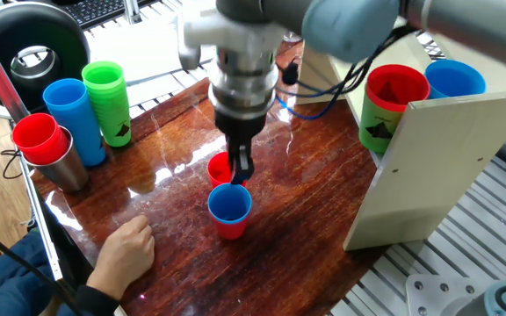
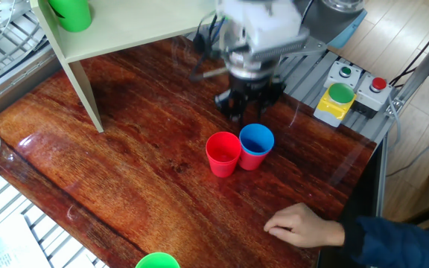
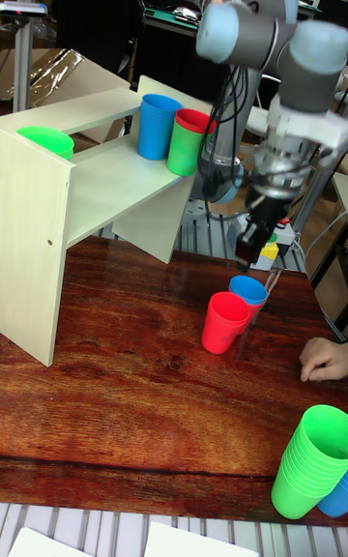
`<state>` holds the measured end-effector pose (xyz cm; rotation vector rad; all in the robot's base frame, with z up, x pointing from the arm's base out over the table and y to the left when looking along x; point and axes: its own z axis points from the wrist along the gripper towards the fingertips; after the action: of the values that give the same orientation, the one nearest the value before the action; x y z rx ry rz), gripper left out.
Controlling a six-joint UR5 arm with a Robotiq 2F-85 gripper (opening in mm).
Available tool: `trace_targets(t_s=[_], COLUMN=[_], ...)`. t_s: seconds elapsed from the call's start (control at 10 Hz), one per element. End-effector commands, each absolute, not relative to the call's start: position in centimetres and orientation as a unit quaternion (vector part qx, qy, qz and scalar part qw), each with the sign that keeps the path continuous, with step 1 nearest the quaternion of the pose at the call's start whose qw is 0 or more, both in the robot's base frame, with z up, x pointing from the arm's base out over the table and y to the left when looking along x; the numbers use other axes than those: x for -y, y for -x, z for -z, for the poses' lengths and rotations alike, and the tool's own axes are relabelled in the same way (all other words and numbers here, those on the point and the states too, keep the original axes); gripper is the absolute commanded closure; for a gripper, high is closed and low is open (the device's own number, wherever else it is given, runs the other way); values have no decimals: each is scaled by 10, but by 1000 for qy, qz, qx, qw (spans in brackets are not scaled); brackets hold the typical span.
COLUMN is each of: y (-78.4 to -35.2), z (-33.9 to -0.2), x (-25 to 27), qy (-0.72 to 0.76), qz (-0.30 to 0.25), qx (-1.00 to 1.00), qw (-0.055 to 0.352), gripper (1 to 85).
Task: Take the cups off the shelf and stack them together
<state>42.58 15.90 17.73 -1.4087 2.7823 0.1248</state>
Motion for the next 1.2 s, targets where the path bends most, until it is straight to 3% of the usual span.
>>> trace_targets(t_s=[0.0, 0.3, 0.9, 1.0, 1.1], y=[-400, -384, -359, -361, -365], z=[-227, -275, -296, -294, -287], x=[-152, -136, -101, -110, -120], qy=[371, 317, 237, 225, 207], qz=[-38, -30, 13, -1, -14], qx=[-928, -947, -971, -973, -977], qw=[-11, -30, -43, -41, -48], gripper=[480, 507, 557, 603, 773])
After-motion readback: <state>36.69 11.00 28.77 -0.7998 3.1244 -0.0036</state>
